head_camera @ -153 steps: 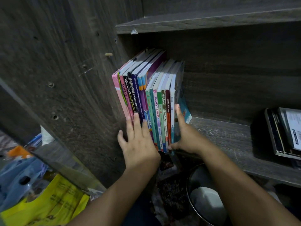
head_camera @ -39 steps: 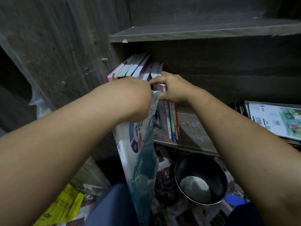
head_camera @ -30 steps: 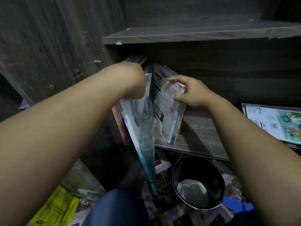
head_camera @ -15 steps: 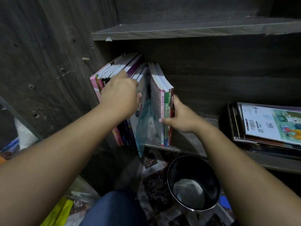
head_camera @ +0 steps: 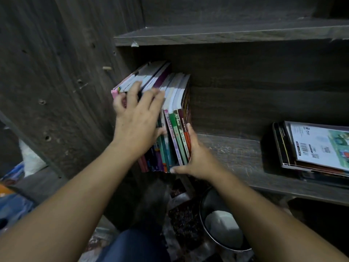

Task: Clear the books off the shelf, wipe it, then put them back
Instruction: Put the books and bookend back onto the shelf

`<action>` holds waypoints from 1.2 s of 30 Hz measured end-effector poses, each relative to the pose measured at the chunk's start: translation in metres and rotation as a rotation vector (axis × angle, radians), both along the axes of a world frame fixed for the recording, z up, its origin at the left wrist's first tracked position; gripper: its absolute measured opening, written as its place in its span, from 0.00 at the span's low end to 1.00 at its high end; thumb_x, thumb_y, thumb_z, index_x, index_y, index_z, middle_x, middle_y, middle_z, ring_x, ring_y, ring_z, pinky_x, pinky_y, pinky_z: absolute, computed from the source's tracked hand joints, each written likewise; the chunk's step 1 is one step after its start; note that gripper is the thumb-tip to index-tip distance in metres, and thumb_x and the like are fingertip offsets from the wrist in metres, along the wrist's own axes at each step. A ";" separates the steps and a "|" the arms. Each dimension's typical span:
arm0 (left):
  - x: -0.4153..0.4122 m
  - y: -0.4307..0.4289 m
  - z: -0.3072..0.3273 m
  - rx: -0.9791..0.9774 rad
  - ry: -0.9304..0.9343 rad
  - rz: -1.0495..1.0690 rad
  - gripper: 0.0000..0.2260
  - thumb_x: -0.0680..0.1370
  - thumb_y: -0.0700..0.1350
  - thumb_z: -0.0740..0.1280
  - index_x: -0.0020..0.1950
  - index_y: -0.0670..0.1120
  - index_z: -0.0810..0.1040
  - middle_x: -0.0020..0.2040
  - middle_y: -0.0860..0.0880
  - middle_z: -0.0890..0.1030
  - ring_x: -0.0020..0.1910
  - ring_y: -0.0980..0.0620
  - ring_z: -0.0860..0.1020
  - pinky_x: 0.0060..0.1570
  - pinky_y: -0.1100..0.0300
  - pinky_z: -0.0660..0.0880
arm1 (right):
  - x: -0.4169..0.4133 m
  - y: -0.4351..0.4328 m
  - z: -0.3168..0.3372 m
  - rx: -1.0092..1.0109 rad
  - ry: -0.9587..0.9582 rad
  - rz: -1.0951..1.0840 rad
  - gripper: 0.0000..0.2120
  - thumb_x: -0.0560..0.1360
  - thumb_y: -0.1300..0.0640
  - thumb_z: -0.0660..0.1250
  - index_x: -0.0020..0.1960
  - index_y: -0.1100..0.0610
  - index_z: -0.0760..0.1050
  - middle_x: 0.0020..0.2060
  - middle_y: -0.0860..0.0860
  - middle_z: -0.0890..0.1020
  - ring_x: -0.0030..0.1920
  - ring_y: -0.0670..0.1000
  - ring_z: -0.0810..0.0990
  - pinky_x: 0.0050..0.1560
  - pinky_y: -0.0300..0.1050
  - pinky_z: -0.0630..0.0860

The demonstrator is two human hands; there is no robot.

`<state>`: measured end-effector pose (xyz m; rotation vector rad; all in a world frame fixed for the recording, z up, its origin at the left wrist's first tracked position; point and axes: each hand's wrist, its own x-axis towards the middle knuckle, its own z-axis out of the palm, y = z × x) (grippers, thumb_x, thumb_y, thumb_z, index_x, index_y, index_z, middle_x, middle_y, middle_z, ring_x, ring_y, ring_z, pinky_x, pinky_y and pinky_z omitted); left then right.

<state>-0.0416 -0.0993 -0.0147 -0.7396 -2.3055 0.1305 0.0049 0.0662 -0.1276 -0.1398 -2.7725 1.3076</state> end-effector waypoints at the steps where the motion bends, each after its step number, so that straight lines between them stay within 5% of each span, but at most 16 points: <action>1: 0.001 -0.004 0.000 0.034 -0.002 0.033 0.50 0.59 0.60 0.79 0.75 0.45 0.62 0.73 0.45 0.65 0.74 0.40 0.55 0.63 0.41 0.55 | -0.003 -0.005 -0.003 -0.025 0.032 -0.038 0.69 0.56 0.43 0.82 0.73 0.35 0.30 0.76 0.48 0.60 0.74 0.51 0.60 0.72 0.60 0.63; 5: -0.003 -0.022 -0.001 0.073 -0.056 0.115 0.60 0.55 0.59 0.81 0.78 0.41 0.52 0.76 0.40 0.58 0.77 0.40 0.52 0.69 0.40 0.52 | -0.014 -0.020 -0.010 -0.031 0.105 -0.187 0.64 0.61 0.43 0.80 0.72 0.33 0.30 0.73 0.49 0.65 0.71 0.53 0.67 0.67 0.60 0.69; 12: -0.005 -0.020 -0.006 0.090 -0.099 0.129 0.60 0.56 0.58 0.81 0.78 0.39 0.52 0.76 0.40 0.59 0.77 0.41 0.52 0.72 0.46 0.49 | -0.016 -0.039 -0.023 0.059 0.116 -0.216 0.55 0.72 0.48 0.71 0.70 0.37 0.24 0.74 0.54 0.64 0.63 0.59 0.75 0.61 0.56 0.75; 19: -0.002 -0.021 -0.003 0.095 -0.123 0.106 0.58 0.59 0.58 0.80 0.78 0.41 0.51 0.76 0.40 0.57 0.77 0.41 0.51 0.73 0.47 0.48 | -0.020 -0.007 -0.016 0.055 0.038 0.067 0.65 0.65 0.41 0.77 0.68 0.37 0.19 0.78 0.48 0.47 0.76 0.52 0.56 0.73 0.57 0.60; 26: 0.028 -0.002 -0.009 0.130 -0.156 -0.031 0.34 0.66 0.50 0.69 0.72 0.51 0.66 0.76 0.42 0.57 0.75 0.39 0.53 0.68 0.37 0.53 | -0.019 0.022 0.038 0.016 0.177 0.067 0.51 0.67 0.55 0.70 0.77 0.39 0.40 0.75 0.50 0.61 0.72 0.51 0.65 0.70 0.57 0.66; 33: 0.033 0.006 -0.022 0.229 -0.148 -0.003 0.28 0.70 0.49 0.66 0.71 0.50 0.69 0.75 0.44 0.60 0.74 0.39 0.54 0.65 0.37 0.56 | -0.007 0.020 0.080 -0.134 0.250 0.154 0.44 0.74 0.64 0.67 0.76 0.35 0.47 0.68 0.42 0.69 0.57 0.41 0.78 0.55 0.44 0.79; 36: 0.027 0.004 -0.020 0.266 -0.166 -0.048 0.28 0.68 0.47 0.67 0.69 0.50 0.71 0.74 0.45 0.62 0.74 0.40 0.54 0.64 0.37 0.56 | -0.005 0.016 0.083 -0.122 0.248 0.184 0.44 0.73 0.66 0.65 0.74 0.31 0.50 0.70 0.45 0.68 0.53 0.43 0.81 0.52 0.47 0.80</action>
